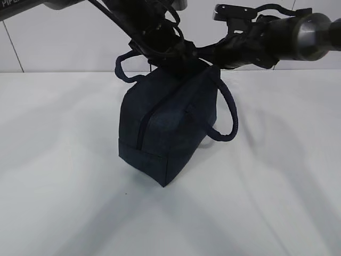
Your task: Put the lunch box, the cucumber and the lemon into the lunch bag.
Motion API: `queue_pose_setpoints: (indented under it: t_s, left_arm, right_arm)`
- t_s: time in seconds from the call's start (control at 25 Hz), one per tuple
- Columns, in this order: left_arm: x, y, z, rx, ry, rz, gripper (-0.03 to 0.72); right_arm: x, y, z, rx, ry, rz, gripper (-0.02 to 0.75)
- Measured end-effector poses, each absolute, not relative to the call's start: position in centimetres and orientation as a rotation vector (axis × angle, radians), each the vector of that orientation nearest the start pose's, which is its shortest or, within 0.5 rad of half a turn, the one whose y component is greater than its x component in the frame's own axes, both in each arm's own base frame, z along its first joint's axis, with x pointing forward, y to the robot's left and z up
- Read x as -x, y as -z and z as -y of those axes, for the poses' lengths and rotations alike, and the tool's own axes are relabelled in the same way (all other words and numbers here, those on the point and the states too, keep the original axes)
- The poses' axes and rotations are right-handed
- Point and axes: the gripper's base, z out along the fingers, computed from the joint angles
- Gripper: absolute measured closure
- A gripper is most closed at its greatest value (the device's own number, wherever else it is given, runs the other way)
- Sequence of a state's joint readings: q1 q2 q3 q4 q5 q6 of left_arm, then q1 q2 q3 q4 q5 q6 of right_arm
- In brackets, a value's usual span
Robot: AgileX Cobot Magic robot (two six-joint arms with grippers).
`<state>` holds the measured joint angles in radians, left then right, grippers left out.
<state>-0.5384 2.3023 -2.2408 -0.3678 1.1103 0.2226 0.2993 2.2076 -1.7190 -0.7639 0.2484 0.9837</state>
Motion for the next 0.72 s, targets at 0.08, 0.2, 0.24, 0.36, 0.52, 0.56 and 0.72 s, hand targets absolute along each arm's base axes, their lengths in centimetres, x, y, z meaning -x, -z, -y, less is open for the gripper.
queue_pose_setpoints:
  t_s: [0.08,0.2,0.24,0.36,0.52,0.56,0.72]
  left_arm:
    - [-42.2,-26.0,28.6,-0.892,0.594,-2.514,0.697]
    - [-42.2,-26.0,28.6,-0.899,0.583,-2.52,0.697]
    - [-42.2,-26.0,28.5,-0.905,0.574,-2.521,0.697]
    - [-42.3,-26.0,28.4,-0.909,0.552,-2.519,0.697]
    - [-42.3,-26.0,28.4,-0.91,0.549,-2.519,0.697]
    - [-42.3,-26.0,28.4,-0.91,0.549,-2.519,0.697]
    - [-42.3,-26.0,28.4,-0.911,0.547,-2.519,0.697]
  right_arm:
    - [-49.6,-19.8,-13.7,-0.009,-0.115,-2.146,0.731]
    - [-49.7,-19.3,-13.8,-0.007,-0.121,-2.148,0.731]
    - [-49.7,-19.2,-13.8,-0.028,-0.134,-2.15,0.731]
    - [-49.8,-18.7,-13.4,-0.129,-0.194,-2.167,0.731]
    - [-49.9,-18.5,-13.0,-0.25,-0.263,-2.182,0.731]
    - [-49.9,-18.5,-12.9,-0.262,-0.267,-2.184,0.731]
    - [-49.9,-18.2,-12.9,-0.276,-0.27,-2.193,0.731]
